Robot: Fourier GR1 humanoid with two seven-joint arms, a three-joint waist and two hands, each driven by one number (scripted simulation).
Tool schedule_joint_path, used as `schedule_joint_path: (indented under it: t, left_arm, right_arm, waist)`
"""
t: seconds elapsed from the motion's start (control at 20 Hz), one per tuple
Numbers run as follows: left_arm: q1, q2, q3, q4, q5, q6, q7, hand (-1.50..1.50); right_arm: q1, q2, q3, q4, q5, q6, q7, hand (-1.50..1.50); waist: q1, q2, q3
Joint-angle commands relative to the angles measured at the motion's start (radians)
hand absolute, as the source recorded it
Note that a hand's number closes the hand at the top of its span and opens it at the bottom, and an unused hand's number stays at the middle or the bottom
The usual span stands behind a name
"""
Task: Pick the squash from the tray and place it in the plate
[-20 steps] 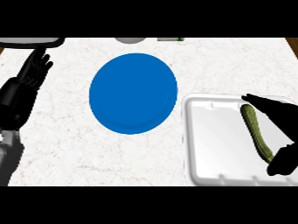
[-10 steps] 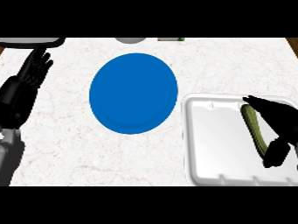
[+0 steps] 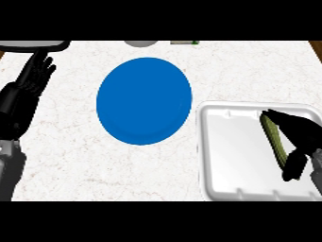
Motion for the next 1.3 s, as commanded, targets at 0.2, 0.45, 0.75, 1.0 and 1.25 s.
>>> schedule_joint_path:
  t: [0.2, 0.45, 0.75, 1.0, 1.25]
  left_arm:
    - [0.03, -0.031, 0.013, -0.03, -0.043, -0.018, -0.008, 0.0]
    - [-0.01, -0.052, 0.016, 0.029, -0.068, -0.017, -0.037, 0.0]
    - [0.014, -0.033, 0.044, 0.019, -0.031, -0.061, -0.026, 0.0]
    - [0.03, -0.046, 0.034, -0.026, -0.07, -0.012, 0.005, 0.0]
    - [0.072, -0.017, 0.081, -0.034, -0.05, -0.015, 0.012, 0.0]
  right_arm:
    - [0.022, 0.039, -0.043, 0.126, 0.105, 0.009, -0.102, -1.5]
    - [-0.062, 0.073, -0.029, 0.282, 0.208, -0.037, -0.146, -1.5]
    - [-0.049, 0.135, -0.038, 0.286, 0.289, -0.316, -0.262, 1.5]
    - [0.097, 0.208, -0.102, 0.103, 0.319, -0.358, 0.09, 1.5]
    - [0.332, 0.269, -0.142, -0.094, 0.389, -0.486, 0.328, 1.5]
  waist:
    - [0.001, 0.0, 0.0]
    - [0.003, 0.002, 0.0]
    - [0.005, 0.003, 0.0]
    - [-0.034, -0.01, -0.002]
    - [-0.094, -0.03, -0.005]
